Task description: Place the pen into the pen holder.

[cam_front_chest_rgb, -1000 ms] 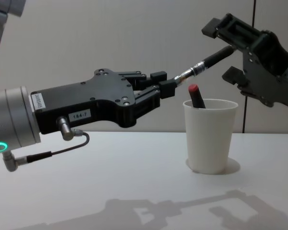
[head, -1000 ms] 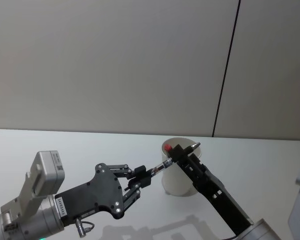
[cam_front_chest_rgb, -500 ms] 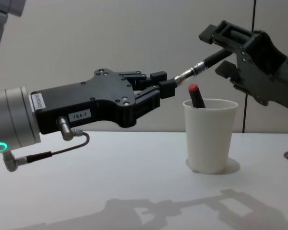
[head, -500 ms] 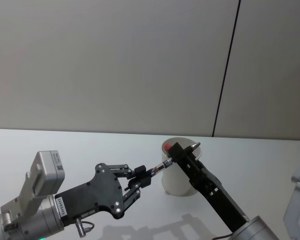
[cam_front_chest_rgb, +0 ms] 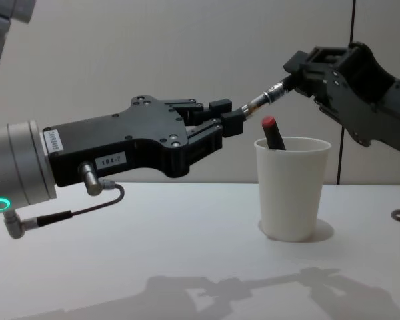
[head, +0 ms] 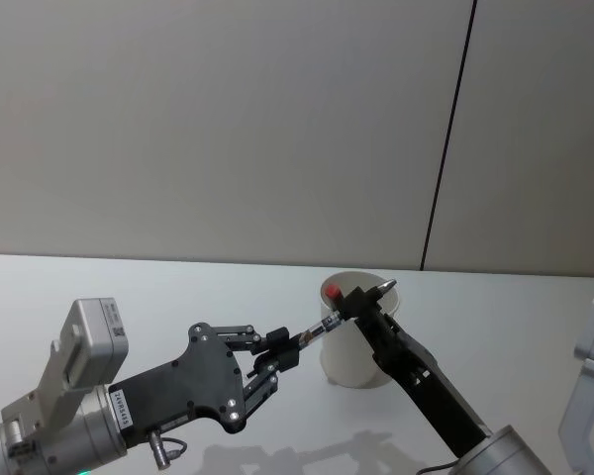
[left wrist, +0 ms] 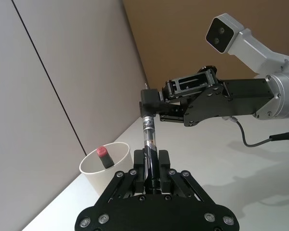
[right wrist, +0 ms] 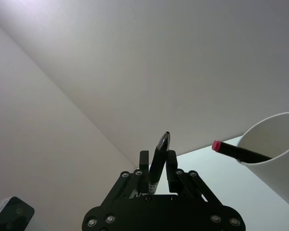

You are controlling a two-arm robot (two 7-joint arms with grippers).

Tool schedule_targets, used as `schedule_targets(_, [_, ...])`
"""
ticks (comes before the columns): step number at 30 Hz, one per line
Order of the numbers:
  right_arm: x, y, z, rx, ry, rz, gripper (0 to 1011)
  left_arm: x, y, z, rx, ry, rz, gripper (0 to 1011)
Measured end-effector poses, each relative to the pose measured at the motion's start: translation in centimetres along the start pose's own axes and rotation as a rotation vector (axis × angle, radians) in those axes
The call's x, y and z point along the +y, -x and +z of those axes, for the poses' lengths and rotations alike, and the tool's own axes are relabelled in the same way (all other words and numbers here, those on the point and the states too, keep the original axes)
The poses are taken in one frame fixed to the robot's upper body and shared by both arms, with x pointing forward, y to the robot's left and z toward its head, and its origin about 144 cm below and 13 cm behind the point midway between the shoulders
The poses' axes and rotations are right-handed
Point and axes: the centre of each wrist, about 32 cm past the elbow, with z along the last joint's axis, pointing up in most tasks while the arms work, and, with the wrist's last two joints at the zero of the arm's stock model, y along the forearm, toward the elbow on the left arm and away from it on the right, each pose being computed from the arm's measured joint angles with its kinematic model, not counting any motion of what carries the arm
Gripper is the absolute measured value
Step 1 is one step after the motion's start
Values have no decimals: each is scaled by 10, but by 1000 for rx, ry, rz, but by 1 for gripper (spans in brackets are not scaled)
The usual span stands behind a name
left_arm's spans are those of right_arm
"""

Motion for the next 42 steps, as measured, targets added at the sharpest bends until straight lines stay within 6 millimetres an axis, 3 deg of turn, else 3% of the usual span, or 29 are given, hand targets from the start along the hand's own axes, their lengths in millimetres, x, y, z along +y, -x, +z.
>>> schedule_targets(1, [0, 0, 0, 0, 0, 0, 226, 0, 0, 0, 0, 0, 0, 188])
schedule_targets(5, [0, 0, 0, 0, -1, 1, 153, 0, 0, 0, 0, 0, 0, 188])
schedule_targets(18, [1, 0, 0, -1, 0, -2, 148, 0, 0, 0, 0, 0, 0, 203])
schedule_targets(42, [1, 0, 0, -1, 0, -1, 144, 0, 0, 0, 0, 0, 0, 939])
